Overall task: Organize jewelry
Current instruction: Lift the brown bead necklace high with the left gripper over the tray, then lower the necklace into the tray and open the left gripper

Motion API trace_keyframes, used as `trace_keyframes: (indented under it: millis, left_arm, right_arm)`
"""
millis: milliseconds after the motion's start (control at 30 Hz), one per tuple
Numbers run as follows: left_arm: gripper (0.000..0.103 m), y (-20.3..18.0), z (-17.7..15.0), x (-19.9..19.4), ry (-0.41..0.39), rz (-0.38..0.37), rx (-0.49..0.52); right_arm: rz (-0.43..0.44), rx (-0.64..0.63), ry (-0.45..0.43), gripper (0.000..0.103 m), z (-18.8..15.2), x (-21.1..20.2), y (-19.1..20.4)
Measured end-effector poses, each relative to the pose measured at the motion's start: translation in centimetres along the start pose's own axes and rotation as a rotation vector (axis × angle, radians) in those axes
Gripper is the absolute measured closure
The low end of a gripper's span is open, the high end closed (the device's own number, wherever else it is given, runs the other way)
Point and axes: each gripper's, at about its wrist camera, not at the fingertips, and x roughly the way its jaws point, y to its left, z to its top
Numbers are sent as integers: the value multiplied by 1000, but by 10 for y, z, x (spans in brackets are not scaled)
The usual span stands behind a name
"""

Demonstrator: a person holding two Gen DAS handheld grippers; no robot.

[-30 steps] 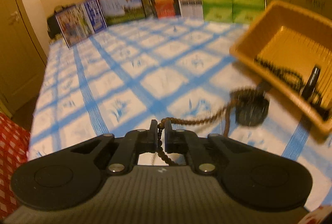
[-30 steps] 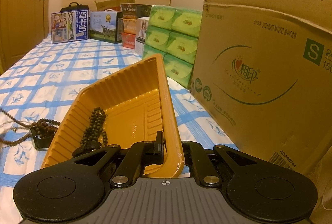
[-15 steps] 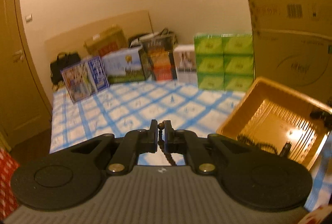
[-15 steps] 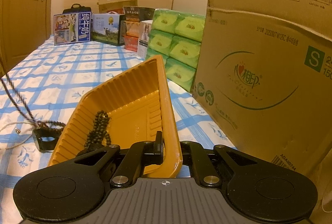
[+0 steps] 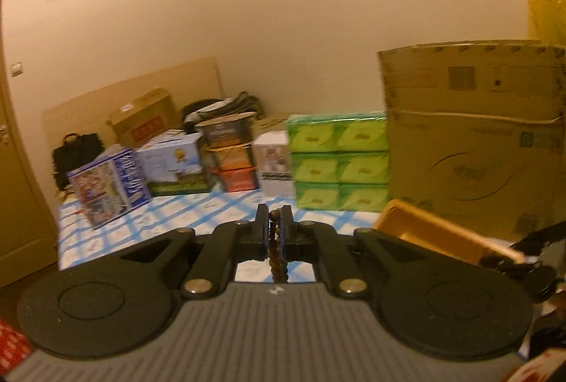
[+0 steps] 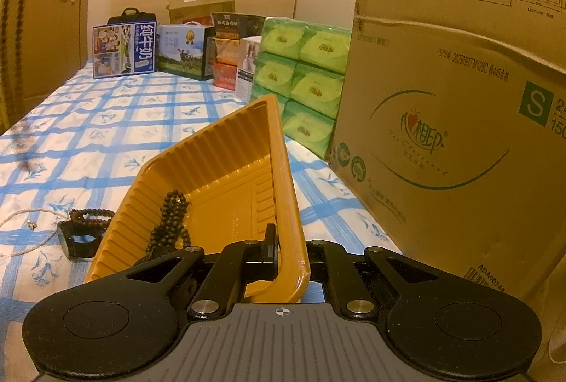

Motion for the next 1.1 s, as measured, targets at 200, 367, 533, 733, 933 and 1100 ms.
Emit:
trace_keyframes:
  millis: [200,367,533,733,933,1100]
  left_arm:
    - [98,-40,-1,29,18,-108,-23]
    - [98,-81,-13,64,79,-213,-28]
    - [98,-110,-28,92,138,-272,-19]
    - [98,-119,-42,112,182,-304,-38]
    - [98,-117,-52,123,228,-310,-59]
    - [97,-111,-57,123,245,-296,-68]
  right_arm:
    - [3,2,-1,97,0,-1,-1]
    - [4,7,-3,97,1,-1,-1]
    - [5,12,-3,97,0,-1,-2]
    - [6,17,-2,97,0,0,-2]
    - [6,21,0,97,-1,1,-3]
    - [5,22,0,97,-1,1,-2]
